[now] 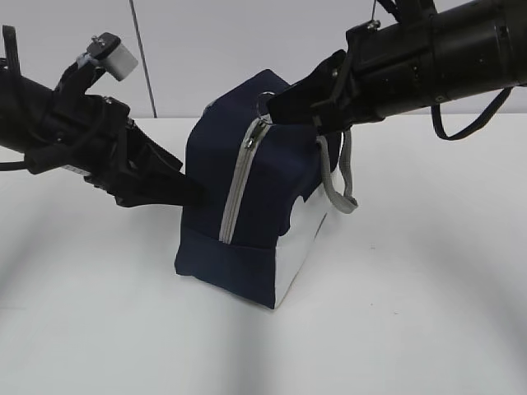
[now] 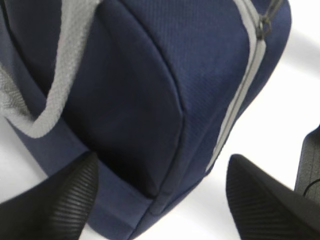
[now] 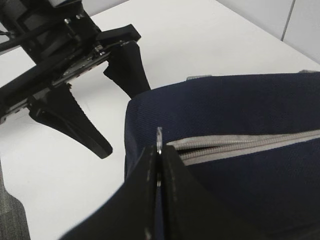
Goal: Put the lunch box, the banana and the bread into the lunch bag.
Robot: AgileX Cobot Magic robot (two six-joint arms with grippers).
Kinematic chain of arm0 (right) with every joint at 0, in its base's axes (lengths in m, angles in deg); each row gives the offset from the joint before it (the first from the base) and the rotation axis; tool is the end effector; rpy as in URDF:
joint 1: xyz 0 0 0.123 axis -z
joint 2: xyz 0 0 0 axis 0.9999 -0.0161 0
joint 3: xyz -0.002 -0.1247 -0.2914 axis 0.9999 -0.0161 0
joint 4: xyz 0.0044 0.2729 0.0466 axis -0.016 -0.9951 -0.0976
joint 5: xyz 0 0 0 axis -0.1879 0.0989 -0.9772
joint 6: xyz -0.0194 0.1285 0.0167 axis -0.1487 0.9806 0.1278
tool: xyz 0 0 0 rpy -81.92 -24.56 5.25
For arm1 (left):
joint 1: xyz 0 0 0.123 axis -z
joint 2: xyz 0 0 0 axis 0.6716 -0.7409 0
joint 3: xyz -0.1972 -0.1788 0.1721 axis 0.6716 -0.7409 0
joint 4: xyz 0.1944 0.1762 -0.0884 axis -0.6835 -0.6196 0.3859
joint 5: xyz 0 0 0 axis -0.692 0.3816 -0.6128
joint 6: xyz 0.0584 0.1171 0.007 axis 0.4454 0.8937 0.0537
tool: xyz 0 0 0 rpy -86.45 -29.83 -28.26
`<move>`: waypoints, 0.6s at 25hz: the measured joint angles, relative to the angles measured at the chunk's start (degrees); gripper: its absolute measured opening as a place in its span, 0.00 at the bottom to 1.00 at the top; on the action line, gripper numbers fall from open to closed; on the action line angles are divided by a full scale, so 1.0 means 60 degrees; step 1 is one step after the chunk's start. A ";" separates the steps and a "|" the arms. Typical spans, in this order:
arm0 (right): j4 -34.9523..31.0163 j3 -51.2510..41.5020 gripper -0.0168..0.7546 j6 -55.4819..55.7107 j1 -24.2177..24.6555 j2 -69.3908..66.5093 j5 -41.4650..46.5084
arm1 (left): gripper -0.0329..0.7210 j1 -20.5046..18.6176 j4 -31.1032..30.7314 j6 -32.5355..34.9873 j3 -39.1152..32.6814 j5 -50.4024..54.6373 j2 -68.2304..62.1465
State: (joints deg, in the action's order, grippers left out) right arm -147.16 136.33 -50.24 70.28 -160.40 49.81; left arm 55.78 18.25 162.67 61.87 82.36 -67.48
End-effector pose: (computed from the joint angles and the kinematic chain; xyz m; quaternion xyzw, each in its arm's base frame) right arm 0.3277 0.1944 0.3090 -0.4330 0.7401 0.2663 0.4403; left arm 0.3309 -0.1684 0.2368 0.4387 0.7935 -0.2908 0.3055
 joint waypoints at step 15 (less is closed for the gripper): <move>0.0014 0.0000 0.00 0.0000 0.0000 0.0000 0.0198 | 0.41 0.0000 0.1214 0.0411 0.0081 -0.0342 -0.0774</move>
State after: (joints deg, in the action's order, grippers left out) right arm -147.08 136.33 -50.24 70.28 -160.40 51.00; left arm 55.78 25.53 165.14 62.36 80.31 -72.13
